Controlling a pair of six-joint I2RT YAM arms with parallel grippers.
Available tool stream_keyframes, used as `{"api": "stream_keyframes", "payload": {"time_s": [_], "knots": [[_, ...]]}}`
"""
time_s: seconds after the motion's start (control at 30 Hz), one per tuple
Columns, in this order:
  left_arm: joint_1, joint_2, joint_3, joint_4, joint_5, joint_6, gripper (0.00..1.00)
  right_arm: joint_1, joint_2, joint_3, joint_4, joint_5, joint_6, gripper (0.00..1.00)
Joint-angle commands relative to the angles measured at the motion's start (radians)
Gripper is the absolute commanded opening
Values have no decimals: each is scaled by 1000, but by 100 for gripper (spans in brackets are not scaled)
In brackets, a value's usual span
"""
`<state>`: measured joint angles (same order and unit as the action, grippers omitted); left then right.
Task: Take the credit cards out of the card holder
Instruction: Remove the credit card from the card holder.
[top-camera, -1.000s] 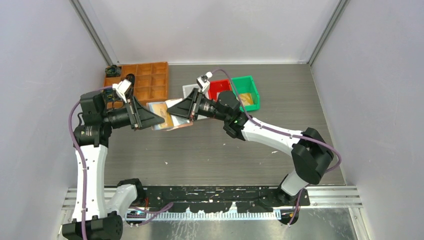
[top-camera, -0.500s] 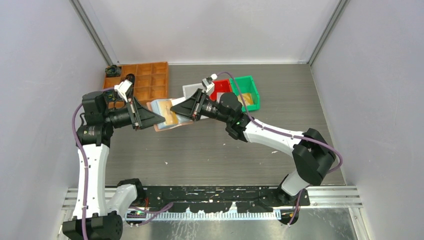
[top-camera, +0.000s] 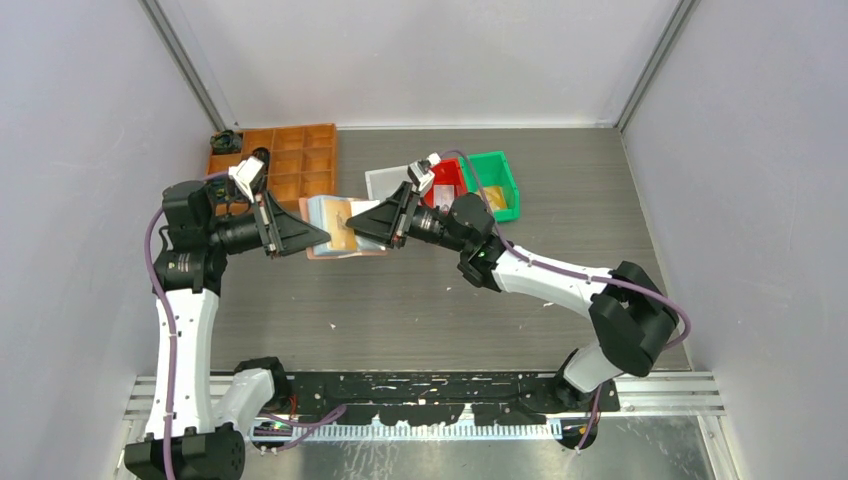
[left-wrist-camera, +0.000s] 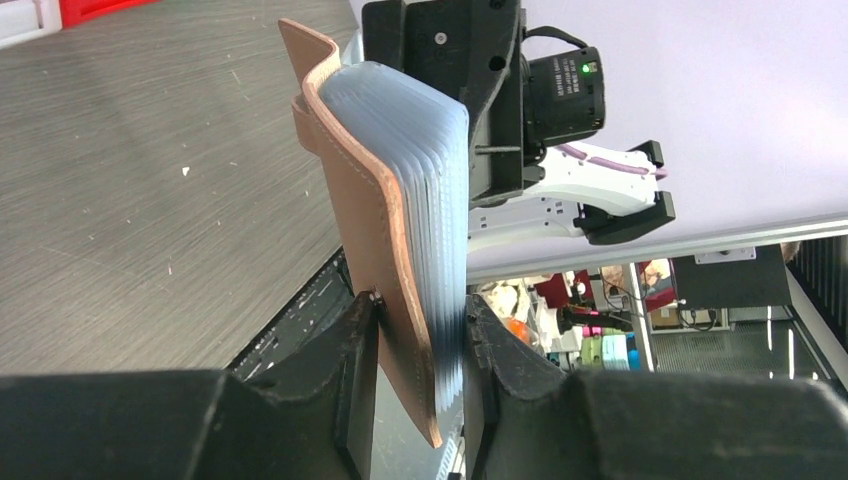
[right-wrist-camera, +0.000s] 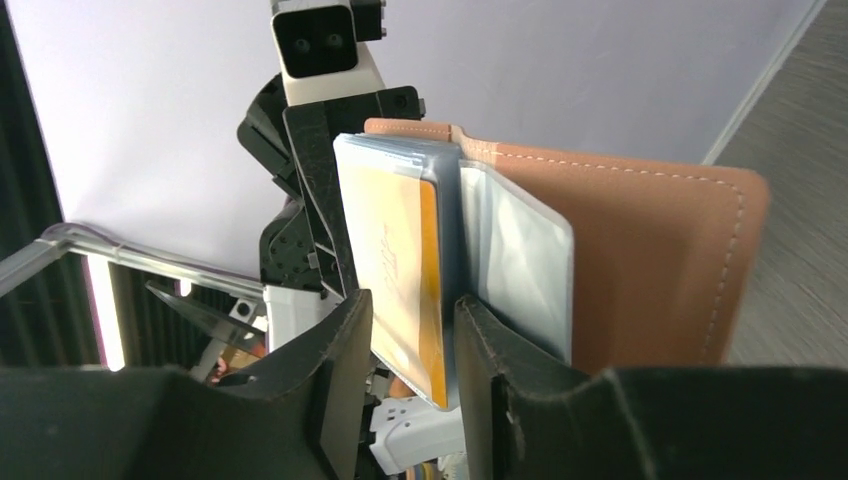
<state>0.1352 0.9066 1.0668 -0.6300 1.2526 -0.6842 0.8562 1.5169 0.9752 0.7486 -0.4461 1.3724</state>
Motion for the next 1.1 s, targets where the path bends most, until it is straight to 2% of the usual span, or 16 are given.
{"api": "stream_keyframes", "payload": {"time_s": [0.0,0.1,0.37,0.4,0.5,0.57,0.63,0.73,1.0,1.07], "knots": [[-11,-34,21,156,107,-43,9,36,42,-27,211,-125,139,38],[-11,-47,18,160,108,-44,9,37,42,-31,260,-121,170,31],[-11,-76,-15,177,111,-43,12,36,-9,-48,259,-115,166,17],[-11,-77,-17,176,111,-44,16,36,-15,-53,258,-113,164,14],[-11,-77,-21,176,106,-55,51,36,-37,-62,226,-104,135,6],[-11,-82,-25,176,94,-66,60,41,-48,-60,197,-99,112,4],[-12,-87,-35,185,85,-82,62,52,-58,-46,146,-97,77,2],[-11,-100,-65,244,81,-140,60,69,-66,-19,88,-85,36,1],[-11,-125,-69,269,121,-147,36,76,-110,-23,-24,-28,-59,0],[-11,-120,-62,269,123,-148,33,75,-124,-36,-36,-15,-74,0]]}}
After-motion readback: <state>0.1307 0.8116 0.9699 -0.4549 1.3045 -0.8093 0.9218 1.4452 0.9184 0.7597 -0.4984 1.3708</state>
